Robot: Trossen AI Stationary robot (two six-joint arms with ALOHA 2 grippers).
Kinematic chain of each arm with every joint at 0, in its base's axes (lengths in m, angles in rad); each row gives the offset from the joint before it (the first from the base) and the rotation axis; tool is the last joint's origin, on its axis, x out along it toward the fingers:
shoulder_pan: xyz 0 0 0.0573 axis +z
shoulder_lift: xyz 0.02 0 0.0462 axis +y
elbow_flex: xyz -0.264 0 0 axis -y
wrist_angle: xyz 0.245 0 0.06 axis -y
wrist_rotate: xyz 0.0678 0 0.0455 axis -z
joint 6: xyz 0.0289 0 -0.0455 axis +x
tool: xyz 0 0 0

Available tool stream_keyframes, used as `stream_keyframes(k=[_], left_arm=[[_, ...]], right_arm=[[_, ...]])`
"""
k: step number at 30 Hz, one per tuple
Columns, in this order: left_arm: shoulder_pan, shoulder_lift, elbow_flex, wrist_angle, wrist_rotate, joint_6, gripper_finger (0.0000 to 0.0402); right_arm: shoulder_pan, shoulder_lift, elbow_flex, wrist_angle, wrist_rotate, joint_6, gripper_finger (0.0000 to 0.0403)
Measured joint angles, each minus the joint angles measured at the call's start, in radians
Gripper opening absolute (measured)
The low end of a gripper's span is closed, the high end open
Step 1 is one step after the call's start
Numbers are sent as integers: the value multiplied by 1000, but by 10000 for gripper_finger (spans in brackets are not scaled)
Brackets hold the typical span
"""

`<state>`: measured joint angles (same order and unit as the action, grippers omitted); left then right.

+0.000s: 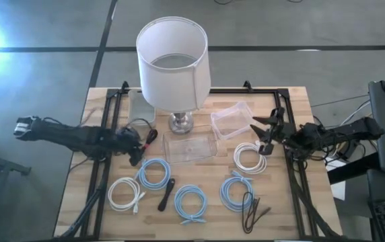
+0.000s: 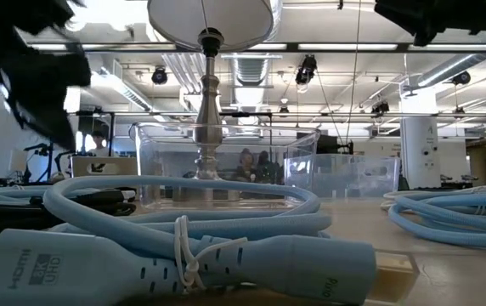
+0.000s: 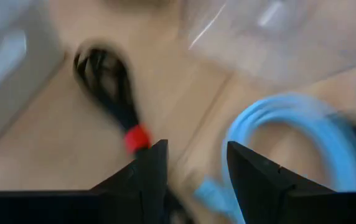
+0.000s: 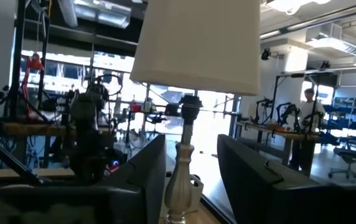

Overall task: Pick & Place USB Port
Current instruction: Put the top black usb cable into the gray bin

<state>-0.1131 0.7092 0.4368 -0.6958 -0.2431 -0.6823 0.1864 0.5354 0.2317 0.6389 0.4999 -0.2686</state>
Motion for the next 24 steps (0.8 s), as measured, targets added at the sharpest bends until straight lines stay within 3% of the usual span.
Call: stream_keyframes(k=[19,24], left_arm=[[0,298,-56,82,-30,-68,165],[-1,354,-73,117,-2,-92,111]], right_arm=[[0,267,170,-7,0,-4,139],[0,296,183,-6,0,-23,139]])
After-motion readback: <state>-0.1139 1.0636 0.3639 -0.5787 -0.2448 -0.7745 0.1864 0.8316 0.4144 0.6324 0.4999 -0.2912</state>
